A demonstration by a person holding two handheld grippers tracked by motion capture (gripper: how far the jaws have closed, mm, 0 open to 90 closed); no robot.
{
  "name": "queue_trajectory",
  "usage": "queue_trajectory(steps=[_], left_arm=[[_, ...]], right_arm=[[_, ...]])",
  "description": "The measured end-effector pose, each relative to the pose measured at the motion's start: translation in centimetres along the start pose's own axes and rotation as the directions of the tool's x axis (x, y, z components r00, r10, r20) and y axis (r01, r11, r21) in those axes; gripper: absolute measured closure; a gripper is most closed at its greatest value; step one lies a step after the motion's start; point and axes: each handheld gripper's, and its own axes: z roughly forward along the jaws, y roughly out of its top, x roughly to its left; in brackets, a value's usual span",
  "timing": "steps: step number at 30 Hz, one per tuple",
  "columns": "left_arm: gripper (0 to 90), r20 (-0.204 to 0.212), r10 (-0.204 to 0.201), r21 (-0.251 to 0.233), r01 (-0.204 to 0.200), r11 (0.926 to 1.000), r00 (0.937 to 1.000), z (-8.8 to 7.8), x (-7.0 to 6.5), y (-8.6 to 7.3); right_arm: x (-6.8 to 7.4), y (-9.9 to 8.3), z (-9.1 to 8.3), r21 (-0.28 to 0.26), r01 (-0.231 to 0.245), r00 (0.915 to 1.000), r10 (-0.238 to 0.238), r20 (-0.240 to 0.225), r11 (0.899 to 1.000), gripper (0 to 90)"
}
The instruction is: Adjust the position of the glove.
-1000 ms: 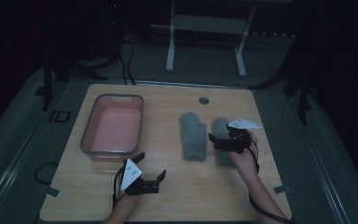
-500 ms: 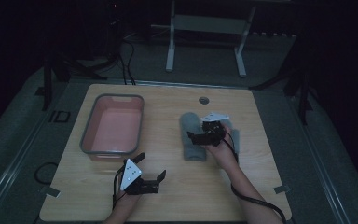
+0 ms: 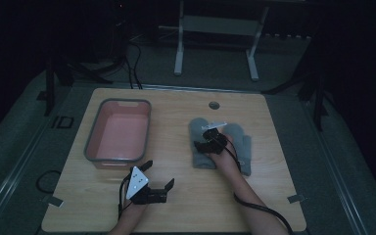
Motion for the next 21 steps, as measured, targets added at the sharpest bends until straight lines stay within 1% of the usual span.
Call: queue_trajectory(steps=[2,5,7,10,12,14,16,18,21], left_arm=[[0.0,0.0,0.0,-0.001,0.0,1.0,1.0,0.0,0.0,0.0],[0.0,0.0,0.003,0.001,-0.003,1.0,1.0,0.0,0.0,0.0],[0.0,0.0,0.004,0.002,-0.004,1.0,1.0,0.0,0.0,0.0],[0.1,0.0,0.003,0.002,-0.003,1.0,1.0,0.0,0.0,0.0],[0.1,0.0,0.001,0.001,-0.001,1.0,1.0,0.0,0.0,0.0],[0.0,0.0,0.002,0.002,-0.002,1.0,1.0,0.0,0.0,0.0],[0.0,0.0,0.001,0.001,-0.001,1.0,1.0,0.0,0.0,0.0],[0.1,-0.001,0.0,0.0,0.0,1.0,1.0,0.0,0.0,0.0],[0.0,-0.002,0.0,0.001,0.0,1.0,1.0,0.0,0.0,0.0]], right_arm=[[-0.2,0.0,0.2,0.014,-0.027,0.9995,0.028,-0.012,1.0,40.7],[-0.1,0.0,0.3,0.015,-0.021,0.9998,0.021,-0.005,1.0,48.9],[0.1,0.0,0.2,0.008,-0.023,0.9997,0.023,-0.001,1.0,61.7],[0.4,-0.1,-0.1,-0.009,-0.042,0.9991,0.042,0.0,0.999,75.3],[0.4,-0.1,-0.4,-0.021,-0.088,0.996,0.088,-0.013,0.996,78.9],[0.7,0.0,-0.8,-0.029,-0.114,0.9934,0.113,-0.016,0.993,80.9],[1.1,0.1,-1.4,-0.036,-0.114,0.9934,0.114,-0.018,0.993,81.3],[1.7,0.3,-2.2,-0.047,-0.097,0.9953,0.096,-0.012,0.994,81.4],[2.4,0.6,-3.7,-0.053,-0.085,0.9964,0.085,-0.002,0.995,81.5]])
